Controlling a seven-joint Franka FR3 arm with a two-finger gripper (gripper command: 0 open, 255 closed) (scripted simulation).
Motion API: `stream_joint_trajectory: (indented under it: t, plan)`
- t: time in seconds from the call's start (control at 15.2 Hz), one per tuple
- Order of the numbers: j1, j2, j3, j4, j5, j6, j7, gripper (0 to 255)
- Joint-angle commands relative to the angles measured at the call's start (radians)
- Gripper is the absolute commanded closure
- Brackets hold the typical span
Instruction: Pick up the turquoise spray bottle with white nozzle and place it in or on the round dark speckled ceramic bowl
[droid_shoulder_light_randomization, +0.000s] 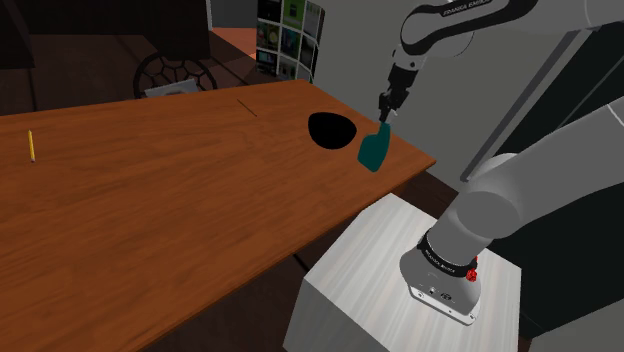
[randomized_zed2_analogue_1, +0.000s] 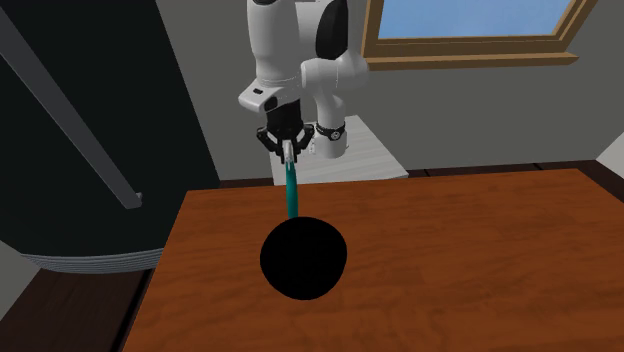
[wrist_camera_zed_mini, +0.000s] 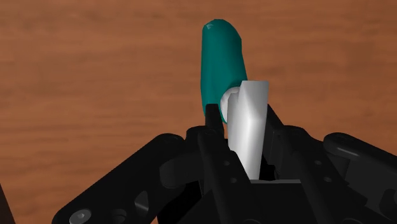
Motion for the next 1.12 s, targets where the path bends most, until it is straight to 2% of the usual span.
stream_joint_trajectory:
  t: [0.0,1.06]
  plan:
    - [0.000,-0.009,0.005,0.019,0.001,-0.028,0.001,255]
    - [0.005,-0.056,0.042,0.197,0.011,-0.253,0.008,255]
